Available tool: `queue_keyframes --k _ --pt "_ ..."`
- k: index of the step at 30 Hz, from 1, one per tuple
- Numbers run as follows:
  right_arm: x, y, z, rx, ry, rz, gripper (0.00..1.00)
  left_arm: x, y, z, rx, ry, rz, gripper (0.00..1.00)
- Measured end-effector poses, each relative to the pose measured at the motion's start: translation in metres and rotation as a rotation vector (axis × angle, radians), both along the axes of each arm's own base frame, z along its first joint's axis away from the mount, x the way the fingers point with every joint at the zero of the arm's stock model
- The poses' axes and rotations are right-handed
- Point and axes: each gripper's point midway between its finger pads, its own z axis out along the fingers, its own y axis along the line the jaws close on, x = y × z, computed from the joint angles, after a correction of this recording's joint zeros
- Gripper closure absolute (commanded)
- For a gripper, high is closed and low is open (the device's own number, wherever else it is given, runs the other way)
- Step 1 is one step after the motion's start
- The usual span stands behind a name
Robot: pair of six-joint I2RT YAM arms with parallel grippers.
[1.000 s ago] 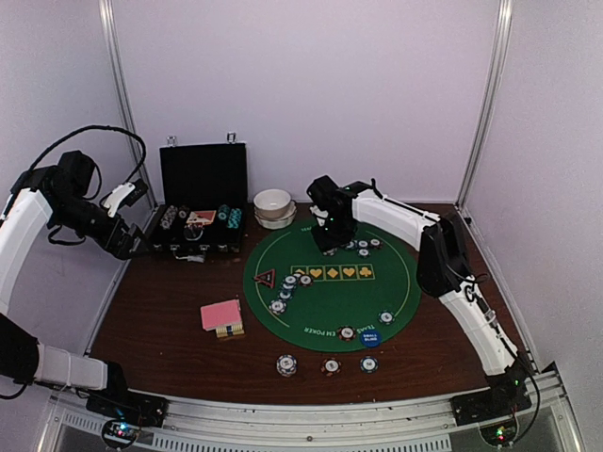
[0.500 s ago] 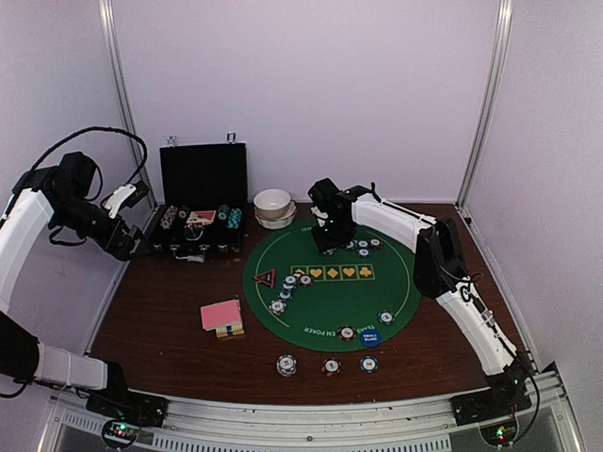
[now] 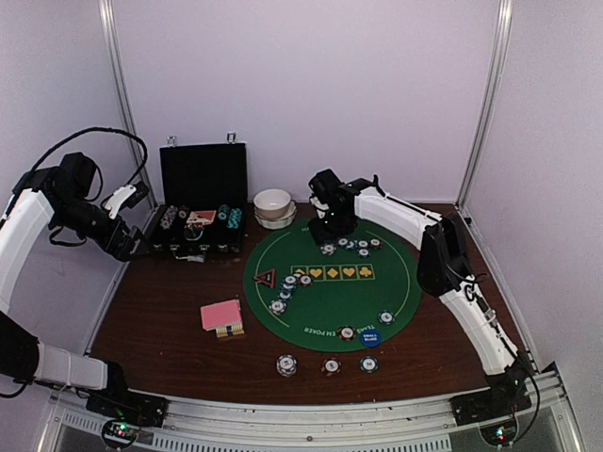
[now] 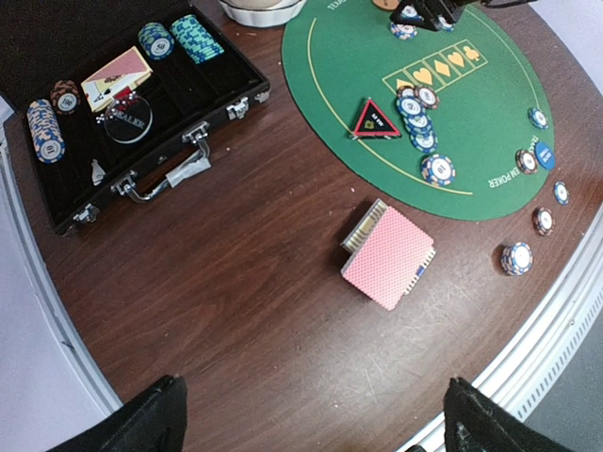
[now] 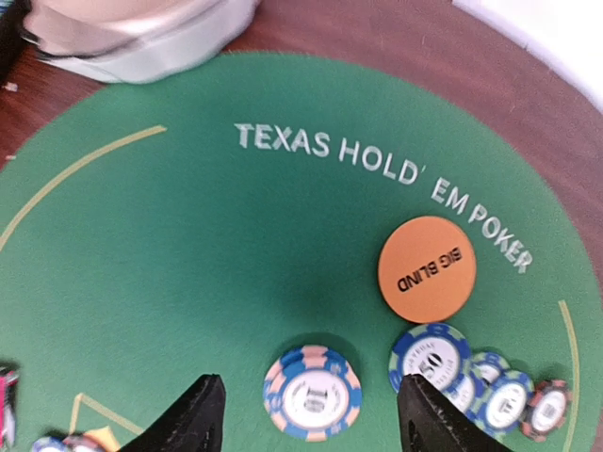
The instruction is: Distribute texas hold em gaming equipment
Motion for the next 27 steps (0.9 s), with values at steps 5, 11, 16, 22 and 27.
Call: queue_keyframes --k 5,11,16,22,27 --pt "-0.034 0.014 0.063 -0.008 -0.070 0.073 0.27 0.000 0.000 0.000 0.001 0.000 0.000 0.02" --pt "-0.142 0.070 0.121 0.015 -0.131 0.284 0.16 0.000 0.000 0.000 0.002 -0.001 0.001 0.02" --pt "-0.231 0.106 0.100 0.006 -0.067 0.449 0.10 0.000 0.001 0.001 0.006 -0.004 0.003 0.02" --pt "-0.298 0.111 0.050 -0.054 0.060 0.557 0.09 -0.001 0.001 0.002 0.007 -0.011 0.004 0.02" --pt "-0.335 0.122 0.038 -0.051 0.112 0.638 0.09 -0.003 0.001 0.003 0.007 -0.016 0.004 0.02"
